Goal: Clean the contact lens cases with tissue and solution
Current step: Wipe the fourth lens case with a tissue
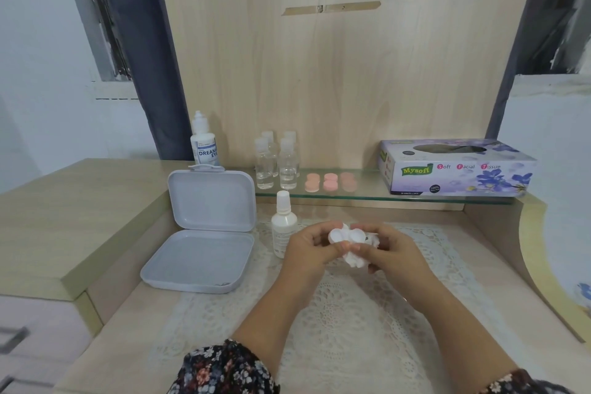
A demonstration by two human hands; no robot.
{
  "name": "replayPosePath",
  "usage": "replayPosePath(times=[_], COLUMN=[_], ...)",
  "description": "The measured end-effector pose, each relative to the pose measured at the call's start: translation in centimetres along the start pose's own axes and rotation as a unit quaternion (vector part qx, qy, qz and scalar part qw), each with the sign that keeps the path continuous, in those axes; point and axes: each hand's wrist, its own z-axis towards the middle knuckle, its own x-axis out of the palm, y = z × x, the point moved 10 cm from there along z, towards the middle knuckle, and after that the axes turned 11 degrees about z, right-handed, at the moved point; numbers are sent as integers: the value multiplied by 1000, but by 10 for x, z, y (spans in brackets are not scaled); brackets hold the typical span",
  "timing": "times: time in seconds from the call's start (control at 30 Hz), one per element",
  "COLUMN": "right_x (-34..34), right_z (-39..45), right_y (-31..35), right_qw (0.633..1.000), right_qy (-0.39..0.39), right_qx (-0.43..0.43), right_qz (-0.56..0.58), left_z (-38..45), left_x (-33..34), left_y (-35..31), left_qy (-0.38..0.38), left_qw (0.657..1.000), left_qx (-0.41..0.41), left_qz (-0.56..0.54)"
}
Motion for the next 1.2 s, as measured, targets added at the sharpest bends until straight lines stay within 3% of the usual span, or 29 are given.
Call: replayPosePath(times=[0.2, 0.4, 0.53, 0.77, 0.97, 1.07, 1.13, 1.2], right_x=[-17, -27, -15, -25, -18, -19, -22, -23], right_z=[4, 2, 0, -2, -4, -3, -1, -1], right_y=[-2, 2, 5, 10, 12, 13, 13, 12], right_qw=[998, 996, 998, 994, 995, 994, 994, 993], right_qy=[-54, -89, -57, -91, -73, -78, -83, -87], right_qx=[-2, -7, -15, -43, -46, -39, -35, -34], right_qz=[8, 28, 14, 34, 44, 59, 66, 66], left_z=[-1, -9, -15, -15, -7, -4, -7, -9], left_x=[-15, -28, -12, 17, 5, -4, -8, -9], left_y=[-4, -28, -40, -35, -27, -15, -18, -25], left_qy=[-74, -160, -116, -37, -41, -39, -50, -62], left_qw=[997, 977, 962, 890, 943, 990, 996, 991], left_qx=[9, 107, 165, 224, 132, 49, 44, 80], left_qz=[-14, 89, 186, 395, 301, 123, 59, 89])
